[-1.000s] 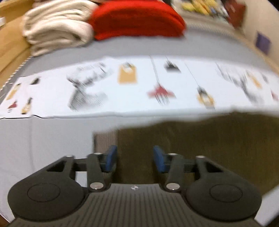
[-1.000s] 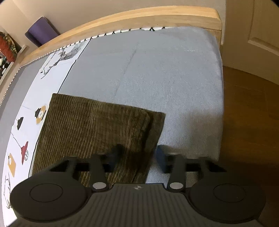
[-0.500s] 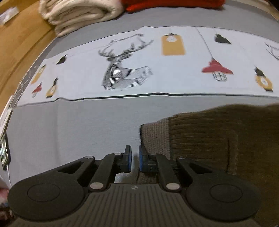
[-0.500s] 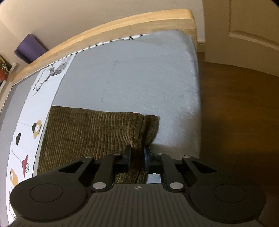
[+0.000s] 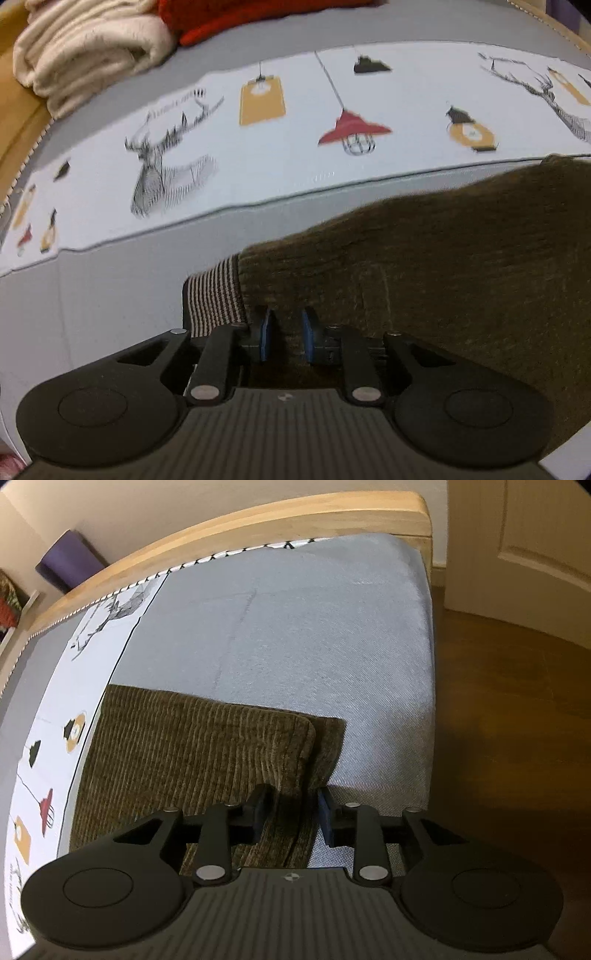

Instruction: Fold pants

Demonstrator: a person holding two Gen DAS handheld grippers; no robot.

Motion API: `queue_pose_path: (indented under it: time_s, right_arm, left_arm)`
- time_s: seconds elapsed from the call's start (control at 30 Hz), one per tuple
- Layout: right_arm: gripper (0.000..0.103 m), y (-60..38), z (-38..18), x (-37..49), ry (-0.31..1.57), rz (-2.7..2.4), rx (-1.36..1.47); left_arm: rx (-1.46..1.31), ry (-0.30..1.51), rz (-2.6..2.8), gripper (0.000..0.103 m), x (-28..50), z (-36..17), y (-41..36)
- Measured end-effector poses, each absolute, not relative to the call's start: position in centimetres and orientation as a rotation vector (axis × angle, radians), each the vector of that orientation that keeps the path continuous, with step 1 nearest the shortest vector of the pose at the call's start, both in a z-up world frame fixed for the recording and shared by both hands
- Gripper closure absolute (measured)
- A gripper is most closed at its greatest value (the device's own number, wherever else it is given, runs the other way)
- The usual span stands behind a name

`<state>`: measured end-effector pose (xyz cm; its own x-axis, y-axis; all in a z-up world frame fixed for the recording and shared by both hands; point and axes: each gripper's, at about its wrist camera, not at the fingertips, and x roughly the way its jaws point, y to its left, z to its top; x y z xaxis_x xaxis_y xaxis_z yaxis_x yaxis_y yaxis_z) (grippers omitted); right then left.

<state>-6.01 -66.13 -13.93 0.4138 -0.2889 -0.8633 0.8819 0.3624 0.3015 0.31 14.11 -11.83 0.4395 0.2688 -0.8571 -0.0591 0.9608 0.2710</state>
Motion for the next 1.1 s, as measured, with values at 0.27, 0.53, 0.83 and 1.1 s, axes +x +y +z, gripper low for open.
queue_pose_path:
  time_s: [0.27, 0.53, 0.83, 1.1]
  right_arm:
    - [0.087, -66.1, -13.8, -6.3, 0.793, -0.864, 0.882]
    - [0.09, -63.7, -9.2, -6.5, 0.643, -0.834, 0.872]
    - [0.093, -51.0, 0.4, -4.9, 0.471, -0.56, 0.394]
    - [0.093, -31.7, -0.6, -5.9, 0.438, -0.131, -0.014]
  left_arm:
    - [0.121, 0.984, 0.21, 0.068, -0.1, -9.4, 14.1]
    - [0.059, 0.843, 0.165, 0.068, -2.6, -4.1, 11.9]
    - [0.005, 0.659, 0.063, 0.067, -8.8, 2.0, 6.7]
    - [-0.101, 0.764, 0.015, 0.068, -8.5, -2.1, 4.6]
